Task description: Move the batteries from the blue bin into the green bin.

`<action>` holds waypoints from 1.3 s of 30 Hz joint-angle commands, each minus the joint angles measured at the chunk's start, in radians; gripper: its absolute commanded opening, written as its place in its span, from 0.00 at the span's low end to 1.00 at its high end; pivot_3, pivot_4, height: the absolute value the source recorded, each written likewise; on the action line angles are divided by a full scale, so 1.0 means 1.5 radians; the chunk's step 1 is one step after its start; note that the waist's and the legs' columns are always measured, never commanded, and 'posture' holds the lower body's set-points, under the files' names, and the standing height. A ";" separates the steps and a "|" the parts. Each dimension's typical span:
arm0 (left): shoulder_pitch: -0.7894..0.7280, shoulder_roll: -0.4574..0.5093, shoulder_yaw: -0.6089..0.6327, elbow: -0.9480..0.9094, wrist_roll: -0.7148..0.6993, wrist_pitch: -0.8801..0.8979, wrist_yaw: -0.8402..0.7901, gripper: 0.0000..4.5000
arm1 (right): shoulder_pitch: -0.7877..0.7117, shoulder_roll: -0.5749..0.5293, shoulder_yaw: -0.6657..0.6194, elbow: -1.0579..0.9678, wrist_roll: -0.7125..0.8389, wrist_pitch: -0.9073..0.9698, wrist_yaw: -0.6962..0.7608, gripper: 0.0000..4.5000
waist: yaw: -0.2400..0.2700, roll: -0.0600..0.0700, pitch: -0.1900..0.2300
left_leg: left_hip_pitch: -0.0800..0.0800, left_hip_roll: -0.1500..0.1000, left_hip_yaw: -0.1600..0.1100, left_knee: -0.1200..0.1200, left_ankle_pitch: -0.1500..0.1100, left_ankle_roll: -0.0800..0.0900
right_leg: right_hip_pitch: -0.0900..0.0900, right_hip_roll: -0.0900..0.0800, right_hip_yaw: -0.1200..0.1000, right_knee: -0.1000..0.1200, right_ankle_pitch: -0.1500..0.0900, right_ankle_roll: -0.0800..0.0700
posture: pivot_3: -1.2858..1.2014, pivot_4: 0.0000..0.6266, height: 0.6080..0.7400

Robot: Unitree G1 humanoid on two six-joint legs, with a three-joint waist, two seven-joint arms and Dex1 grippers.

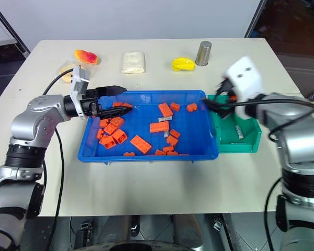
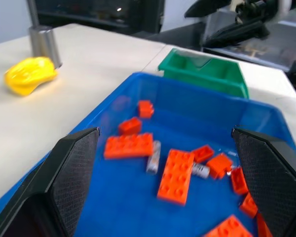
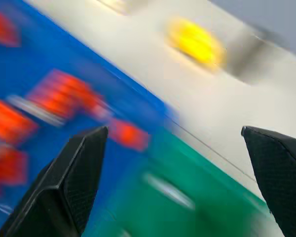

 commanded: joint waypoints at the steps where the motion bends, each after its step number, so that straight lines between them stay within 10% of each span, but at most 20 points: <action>1: 0.011 0.018 0.028 -0.045 -0.011 0.012 0.009 1.00 | -0.044 0.017 0.067 0.051 0.004 -0.069 0.040 0.99 | 0.001 0.000 0.000 | 0.000 0.000 0.000 0.000 0.000 0.000 | 0.000 0.000 0.000 0.000 0.000 0.000 | 0.52 0.24 1.00; 38: 0.160 0.026 0.102 -0.245 -0.076 0.089 0.155 1.00 | -0.161 0.146 0.288 0.440 -0.108 -0.356 0.289 0.99 | -0.001 0.000 0.000 | 0.000 -0.001 0.000 0.001 0.000 0.000 | 0.000 -0.001 0.000 0.002 0.000 0.000 | 0.52 0.24 1.00; 39: 0.161 0.029 0.103 -0.247 -0.078 0.091 0.154 1.00 | -0.159 0.147 0.290 0.443 -0.114 -0.361 0.292 0.87 | -0.001 0.000 0.000 | 0.000 -0.001 0.000 0.001 0.000 0.000 | 0.000 -0.001 0.000 0.001 0.000 0.000 | 0.52 0.24 1.00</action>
